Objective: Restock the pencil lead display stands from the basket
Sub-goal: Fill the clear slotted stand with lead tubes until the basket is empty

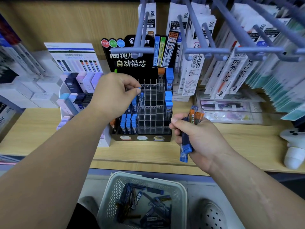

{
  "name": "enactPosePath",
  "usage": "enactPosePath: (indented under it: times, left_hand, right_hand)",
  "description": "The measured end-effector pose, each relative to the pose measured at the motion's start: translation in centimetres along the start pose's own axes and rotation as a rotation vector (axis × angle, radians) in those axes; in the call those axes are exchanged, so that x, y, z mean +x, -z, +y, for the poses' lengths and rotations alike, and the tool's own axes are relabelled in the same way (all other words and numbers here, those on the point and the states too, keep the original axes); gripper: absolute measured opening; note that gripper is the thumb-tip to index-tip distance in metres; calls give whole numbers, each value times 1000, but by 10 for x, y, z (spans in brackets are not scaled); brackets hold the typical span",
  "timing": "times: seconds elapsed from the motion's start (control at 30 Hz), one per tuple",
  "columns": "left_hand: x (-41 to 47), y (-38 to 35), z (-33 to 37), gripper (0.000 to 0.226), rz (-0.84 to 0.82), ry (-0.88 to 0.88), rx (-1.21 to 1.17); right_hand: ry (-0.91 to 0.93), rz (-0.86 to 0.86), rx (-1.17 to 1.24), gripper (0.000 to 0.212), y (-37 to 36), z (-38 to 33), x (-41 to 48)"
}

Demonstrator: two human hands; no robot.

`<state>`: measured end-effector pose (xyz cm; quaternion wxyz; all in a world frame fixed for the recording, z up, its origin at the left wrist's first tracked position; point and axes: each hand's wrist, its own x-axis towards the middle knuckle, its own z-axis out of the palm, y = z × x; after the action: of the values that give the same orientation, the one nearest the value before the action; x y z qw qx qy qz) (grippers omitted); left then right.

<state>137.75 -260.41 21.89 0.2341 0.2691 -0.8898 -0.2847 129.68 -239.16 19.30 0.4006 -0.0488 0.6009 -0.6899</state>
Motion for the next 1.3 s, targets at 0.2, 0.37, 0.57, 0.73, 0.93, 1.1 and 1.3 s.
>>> enactPosePath:
  times: [0.2, 0.37, 0.57, 0.73, 0.93, 1.1, 1.3]
  left_hand:
    - [-2, -9, 7, 2, 48, 12, 143]
    - [-4, -12, 10, 11, 26, 14, 215]
    - [-8, -8, 11, 12, 45, -25, 232]
    - [-32, -9, 35, 14, -30, -107, -89]
    - [-75, -24, 50, 31, -341, -365, -213]
    - [-76, -26, 46, 19, -221, -395, -215]
    - [-70, -20, 40, 7, -53, -252, -313]
  right_hand:
    - [-12, -18, 53, 6, -2, 0, 1]
    - [-83, -25, 199, 12, -5, -1, 4]
    - [-119, -35, 285, 15, -10, -6, 3]
    - [-119, 36, 332, 15, -15, -7, 5]
    - [-135, 133, 302, 36, -19, -5, 4]
    - [-118, 130, 281, 25, -22, -1, 2]
    - [-120, 117, 211, 25, -17, 2, 1]
